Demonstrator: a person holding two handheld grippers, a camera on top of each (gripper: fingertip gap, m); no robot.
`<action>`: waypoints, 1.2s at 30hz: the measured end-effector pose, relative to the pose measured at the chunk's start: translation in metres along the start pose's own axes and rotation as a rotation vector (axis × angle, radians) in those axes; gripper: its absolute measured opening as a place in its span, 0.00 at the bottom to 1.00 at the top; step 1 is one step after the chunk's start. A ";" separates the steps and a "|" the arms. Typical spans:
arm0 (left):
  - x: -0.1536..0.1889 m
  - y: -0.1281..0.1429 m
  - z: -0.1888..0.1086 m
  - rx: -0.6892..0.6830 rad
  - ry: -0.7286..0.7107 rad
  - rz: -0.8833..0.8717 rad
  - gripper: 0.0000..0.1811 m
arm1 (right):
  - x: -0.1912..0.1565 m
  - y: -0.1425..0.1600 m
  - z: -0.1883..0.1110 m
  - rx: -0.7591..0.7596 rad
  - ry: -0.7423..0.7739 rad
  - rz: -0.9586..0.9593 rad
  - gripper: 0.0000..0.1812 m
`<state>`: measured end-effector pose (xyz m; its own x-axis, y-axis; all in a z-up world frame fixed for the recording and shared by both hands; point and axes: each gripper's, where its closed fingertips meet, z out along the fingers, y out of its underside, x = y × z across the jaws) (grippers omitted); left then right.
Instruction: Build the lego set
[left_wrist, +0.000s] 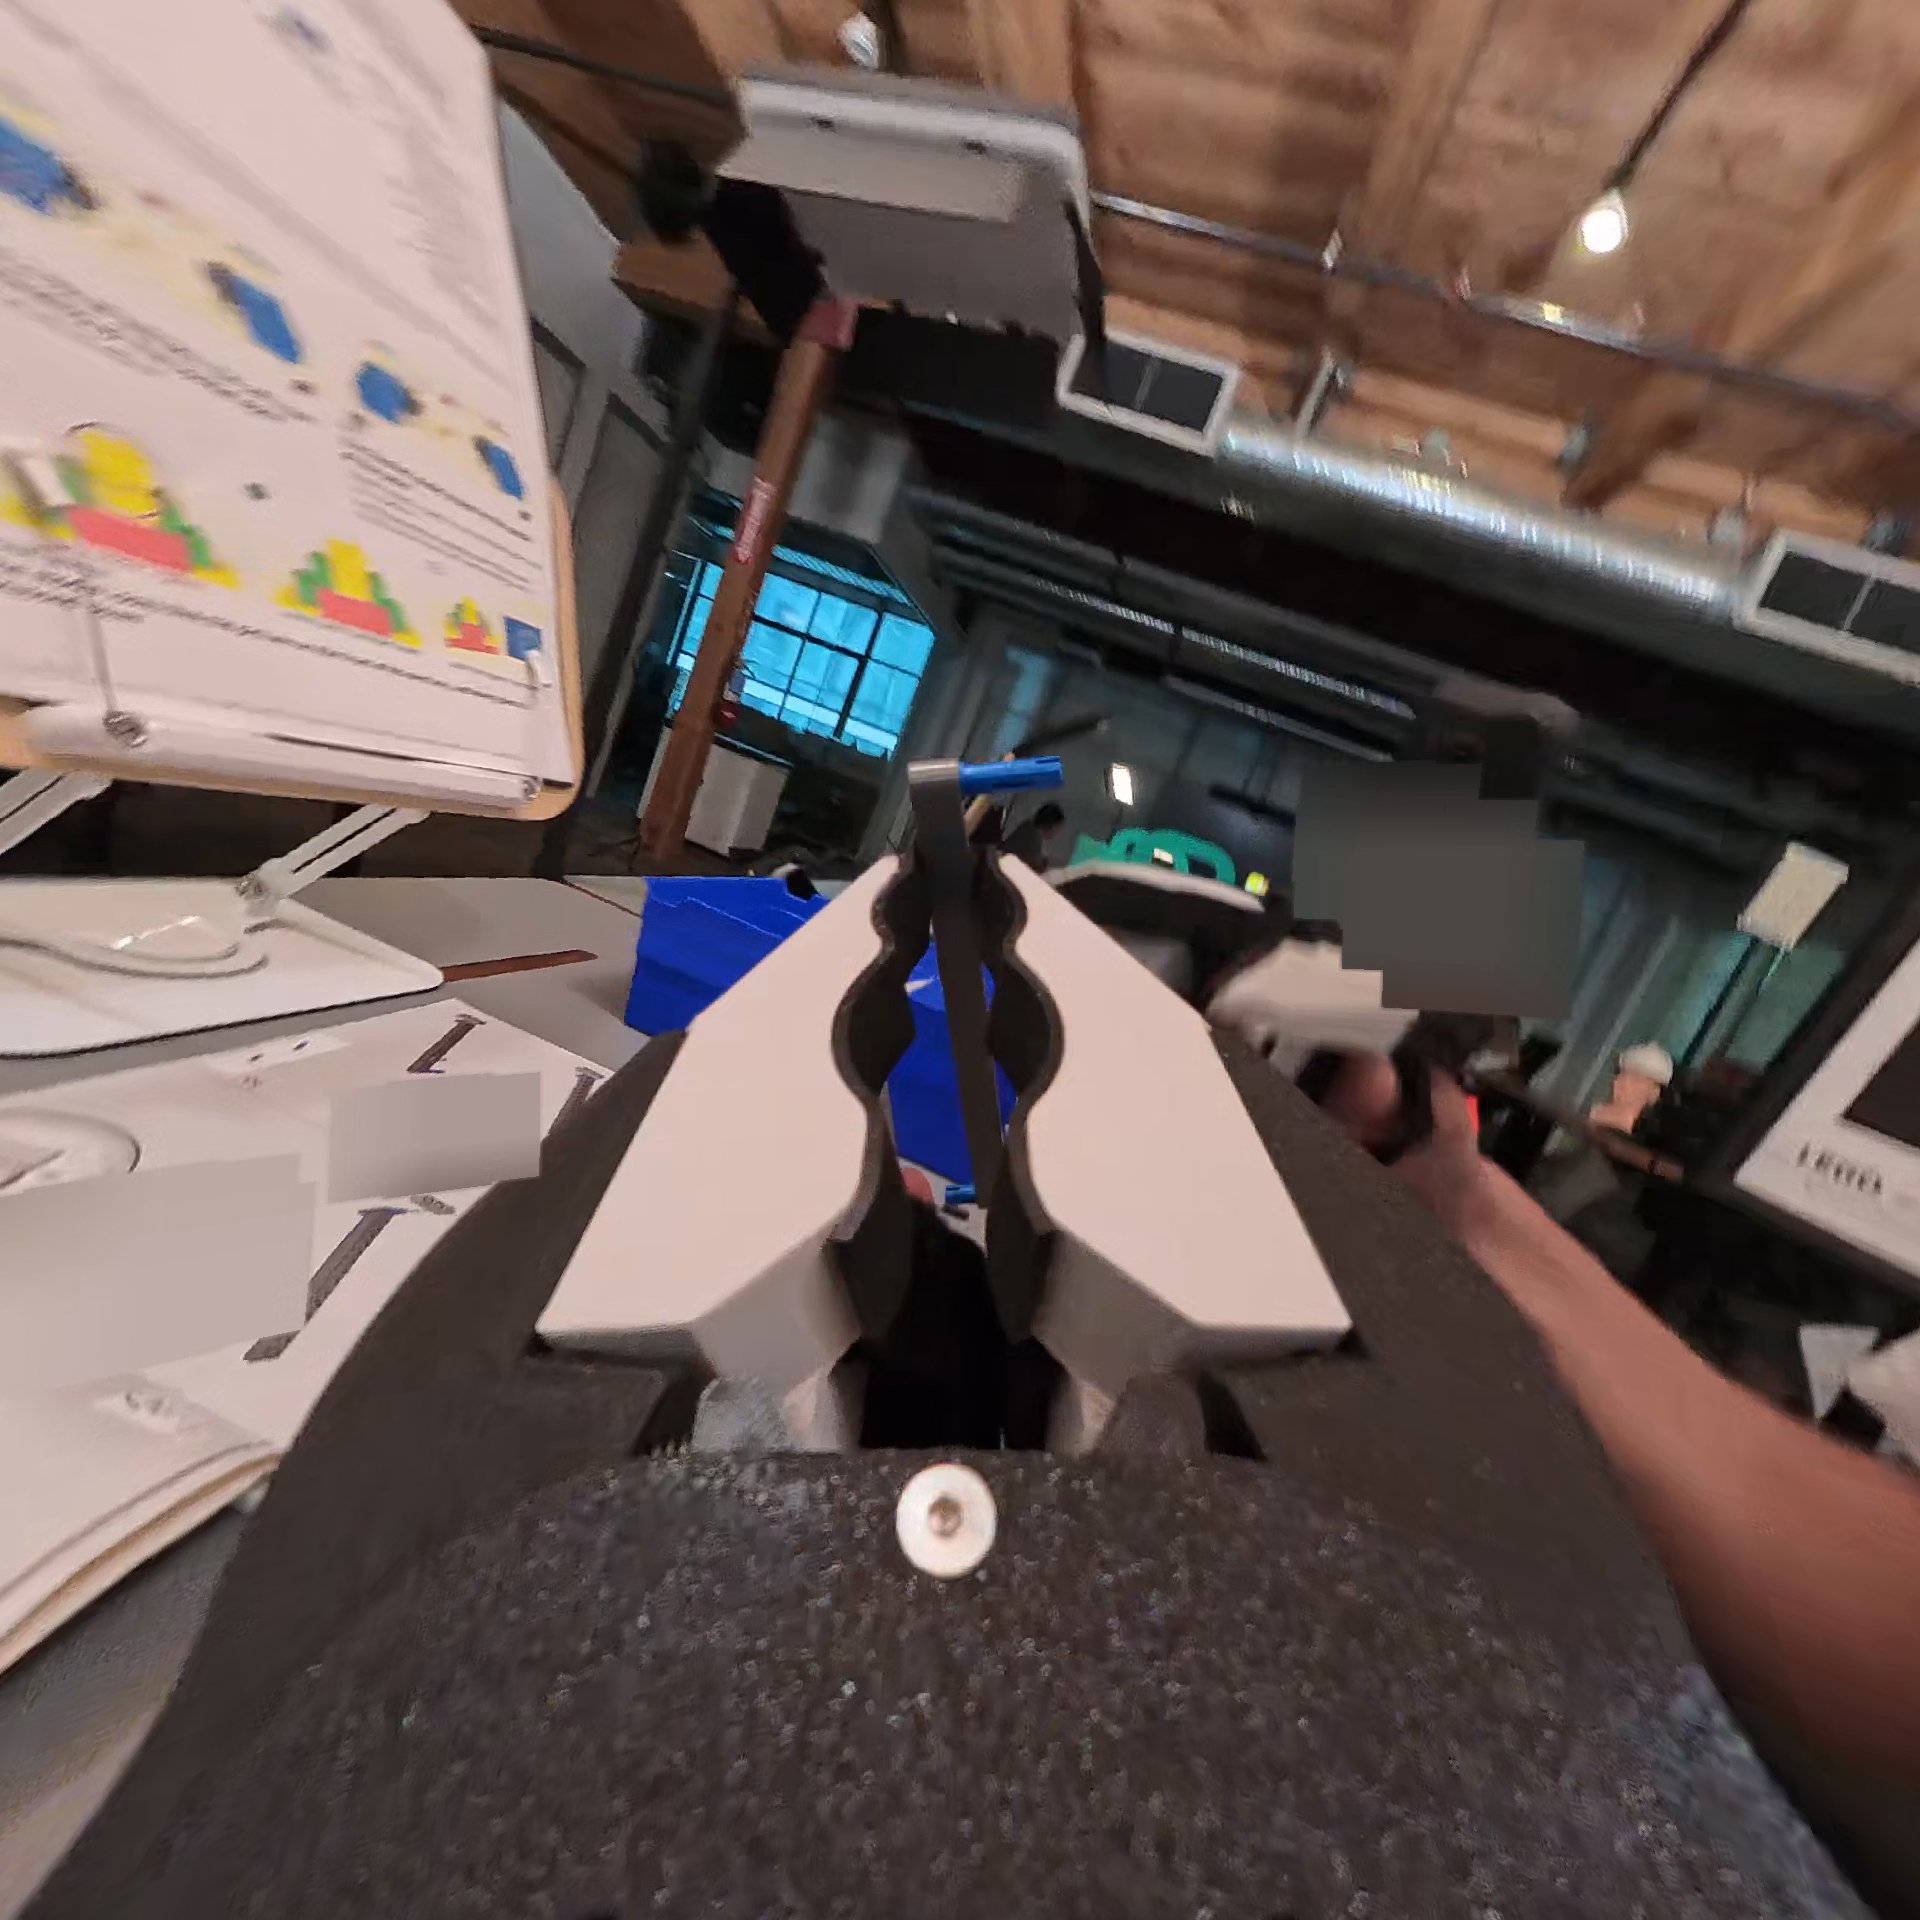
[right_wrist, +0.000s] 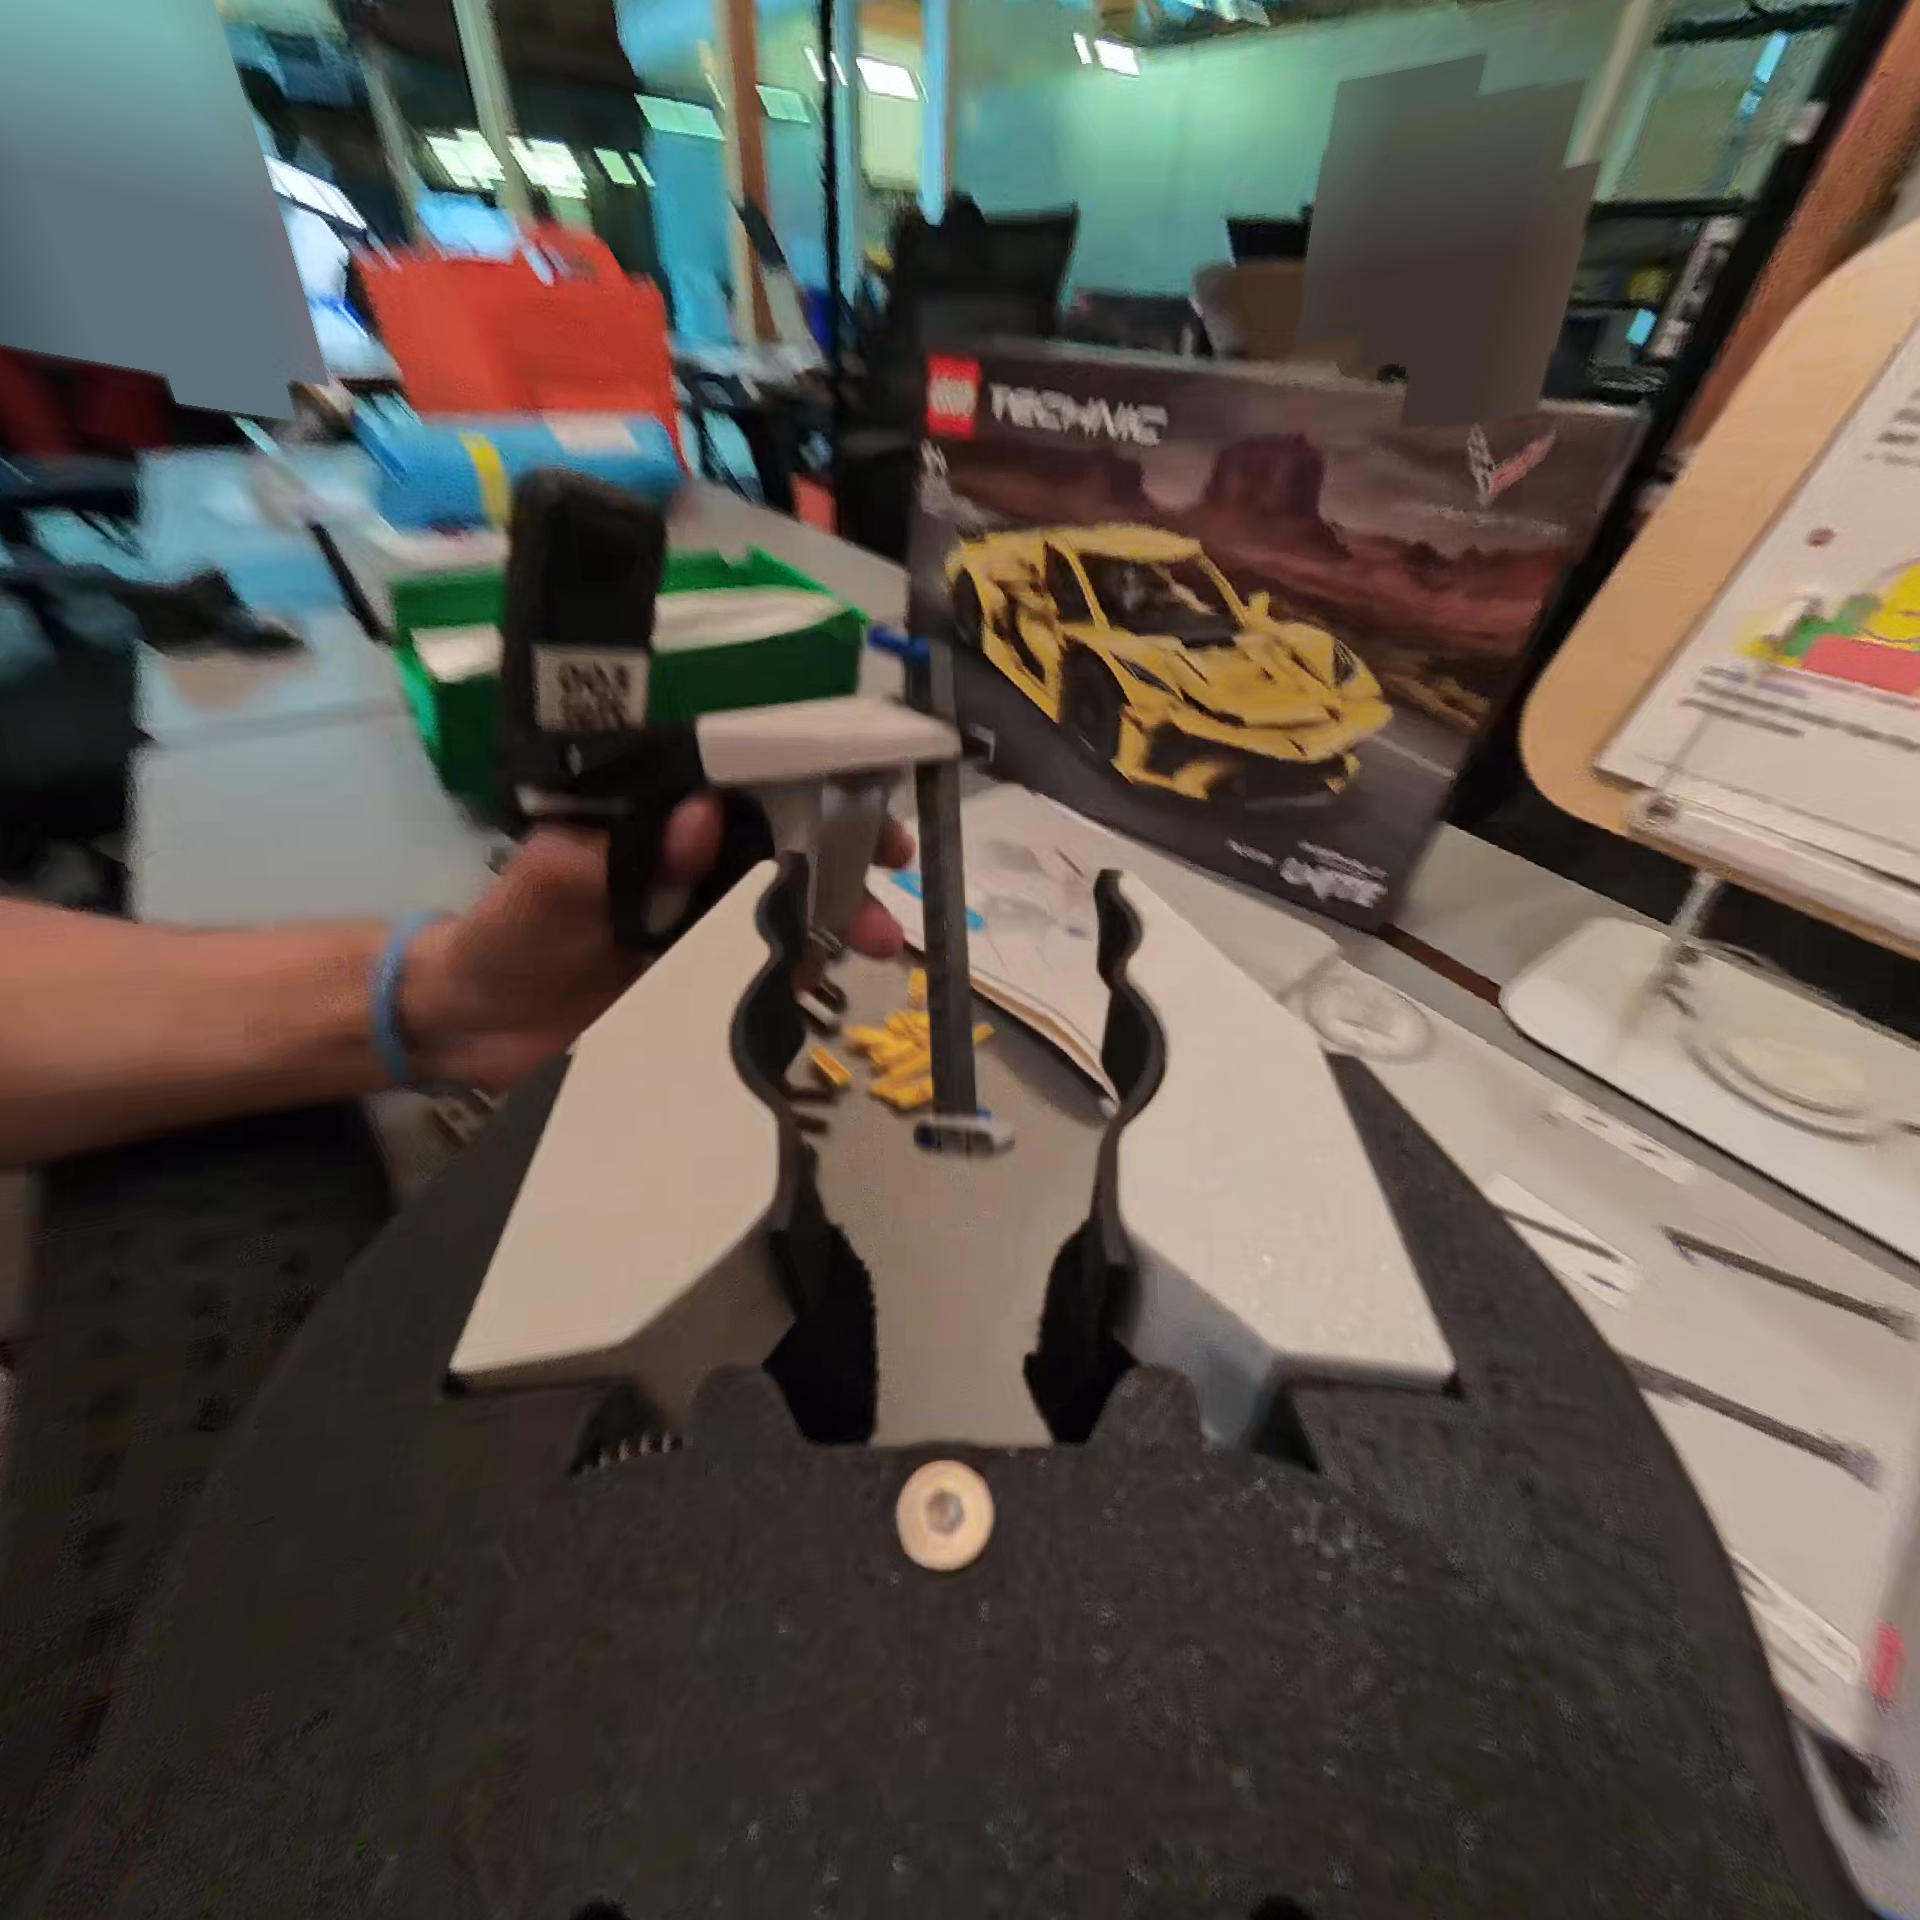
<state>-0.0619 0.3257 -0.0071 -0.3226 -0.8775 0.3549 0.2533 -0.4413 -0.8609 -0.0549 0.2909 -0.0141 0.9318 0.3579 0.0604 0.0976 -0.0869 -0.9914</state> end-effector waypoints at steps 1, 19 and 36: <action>-0.006 -0.002 -0.002 0.019 -0.018 -0.035 0.04 | 0.000 0.010 0.005 -0.062 0.071 -0.056 0.29; -0.014 0.029 0.003 -0.200 -0.033 0.026 0.04 | 0.041 0.063 0.016 -0.315 0.267 -0.329 0.21; -0.086 -0.001 -0.031 -0.098 -0.382 0.056 0.04 | 0.188 0.167 -0.017 -0.418 0.534 0.446 0.23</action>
<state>-0.0627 0.4074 -0.0485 0.0568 -0.9145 0.4005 0.1665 -0.3869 -0.9070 0.1423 0.3278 -0.1661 0.9447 -0.2750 -0.1786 -0.2983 -0.4949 -0.8161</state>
